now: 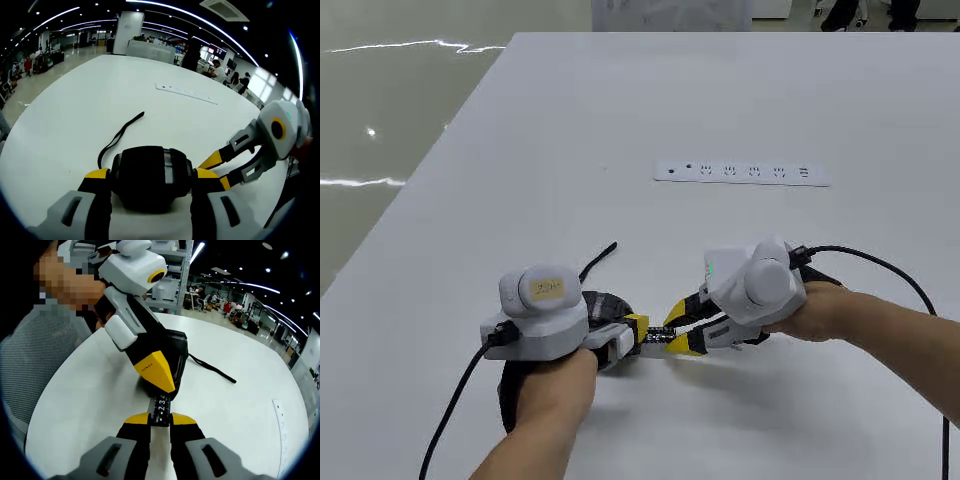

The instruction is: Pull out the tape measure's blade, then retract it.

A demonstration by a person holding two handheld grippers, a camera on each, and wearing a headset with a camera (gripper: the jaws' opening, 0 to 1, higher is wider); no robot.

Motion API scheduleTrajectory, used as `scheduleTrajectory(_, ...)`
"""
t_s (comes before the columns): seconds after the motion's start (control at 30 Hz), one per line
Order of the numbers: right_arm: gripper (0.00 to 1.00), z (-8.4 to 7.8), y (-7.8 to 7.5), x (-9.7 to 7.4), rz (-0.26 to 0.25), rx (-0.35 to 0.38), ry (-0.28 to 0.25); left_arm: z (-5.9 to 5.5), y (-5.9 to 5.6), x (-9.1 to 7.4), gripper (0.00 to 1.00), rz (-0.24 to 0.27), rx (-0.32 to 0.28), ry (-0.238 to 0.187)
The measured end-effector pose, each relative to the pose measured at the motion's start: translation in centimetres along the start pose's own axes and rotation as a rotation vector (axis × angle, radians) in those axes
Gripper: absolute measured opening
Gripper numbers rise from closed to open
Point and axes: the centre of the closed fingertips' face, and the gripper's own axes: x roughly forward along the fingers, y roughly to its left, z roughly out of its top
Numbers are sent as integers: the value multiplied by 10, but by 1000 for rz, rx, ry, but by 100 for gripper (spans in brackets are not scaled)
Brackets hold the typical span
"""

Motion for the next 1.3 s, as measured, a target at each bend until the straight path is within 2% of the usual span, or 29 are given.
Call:
scheduleTrajectory(0.13, 14, 0, -1, 2, 0, 2, -1, -3, -3, -6, 60, -2, 2, 1)
scheduleTrajectory(0.27, 14, 1, -2, 5, 2, 3, -2, -4, -2, -5, 60, -2, 2, 2)
scheduleTrajectory(0.33, 14, 3, -1, 6, 2, 2, -2, -1, -1, -1, 60, -4, 4, 2)
scheduleTrajectory(0.47, 14, 4, -2, 8, 3, 2, -2, -4, 2, 0, 60, -5, 2, 2)
scheduleTrajectory(0.53, 14, 5, -1, 8, 3, 2, -3, -5, -1, -4, 60, -5, 3, 3)
scheduleTrajectory(0.6, 14, 6, -1, 9, 3, 4, -5, -1, 0, 0, 60, -10, 3, 5)
scheduleTrajectory(0.73, 14, 8, 0, 10, 4, 3, -5, -3, 4, 2, 59, -13, 3, 7)
scheduleTrajectory(0.8, 14, 7, -1, 11, 4, 4, -4, -5, -1, -3, 59, -13, 4, 7)
scheduleTrajectory(0.87, 14, 6, -3, 13, 4, 6, -5, -4, 2, 0, 59, -13, 5, 7)
scheduleTrajectory(0.93, 14, 6, -4, 14, 4, 7, -5, -4, -1, -5, 59, -13, 4, 7)
scheduleTrajectory(1.03, 14, 5, -5, 15, 4, 9, -5, -6, -2, -3, 60, -13, 3, 7)
scheduleTrajectory(1.13, 14, 6, -6, 17, 3, 9, -5, -1, 0, 0, 60, -14, 4, 8)
scheduleTrajectory(1.3, 14, 8, -7, 21, 1, 9, -6, -5, -2, -4, 60, -13, 2, 7)
